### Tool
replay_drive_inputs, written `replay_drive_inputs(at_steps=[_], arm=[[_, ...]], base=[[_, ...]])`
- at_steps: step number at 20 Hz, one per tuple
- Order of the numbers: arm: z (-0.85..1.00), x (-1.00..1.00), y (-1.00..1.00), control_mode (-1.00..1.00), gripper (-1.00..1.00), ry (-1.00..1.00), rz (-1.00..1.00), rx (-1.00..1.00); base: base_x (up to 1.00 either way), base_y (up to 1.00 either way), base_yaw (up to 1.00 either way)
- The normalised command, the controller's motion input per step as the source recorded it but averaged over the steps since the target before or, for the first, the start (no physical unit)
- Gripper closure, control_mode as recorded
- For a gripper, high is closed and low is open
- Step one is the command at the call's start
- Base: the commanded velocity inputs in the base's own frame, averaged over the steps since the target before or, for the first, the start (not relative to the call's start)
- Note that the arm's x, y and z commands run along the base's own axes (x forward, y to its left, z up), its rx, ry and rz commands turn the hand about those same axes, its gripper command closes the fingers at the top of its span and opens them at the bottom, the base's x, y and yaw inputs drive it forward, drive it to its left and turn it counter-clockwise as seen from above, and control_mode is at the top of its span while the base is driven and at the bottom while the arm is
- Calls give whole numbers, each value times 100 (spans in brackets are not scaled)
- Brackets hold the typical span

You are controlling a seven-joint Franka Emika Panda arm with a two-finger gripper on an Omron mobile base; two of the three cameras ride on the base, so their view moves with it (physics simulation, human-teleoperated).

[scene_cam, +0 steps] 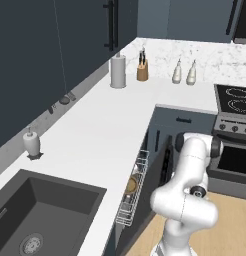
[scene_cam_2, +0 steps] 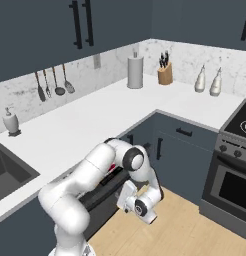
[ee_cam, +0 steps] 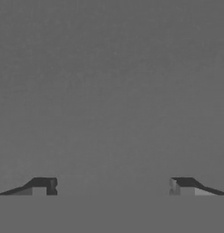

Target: Pick up the cup and bowl from the counter, place them in the dishwasher, and close the dishwasher door.

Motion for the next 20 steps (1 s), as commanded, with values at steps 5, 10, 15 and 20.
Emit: replay_drive_inputs(at_steps=[5,10,15,20], arm=[[20,15,100,-100,-100,0,-8,-9],[21,24,100,-100,-100,1,-10,-12],[14,32,100,-100,-100,2,-10,-13],[5,35,100,-100,-100,3,-8,-13]], base=[[0,0,0],[0,0,0],[0,0,0],[0,0,0]])
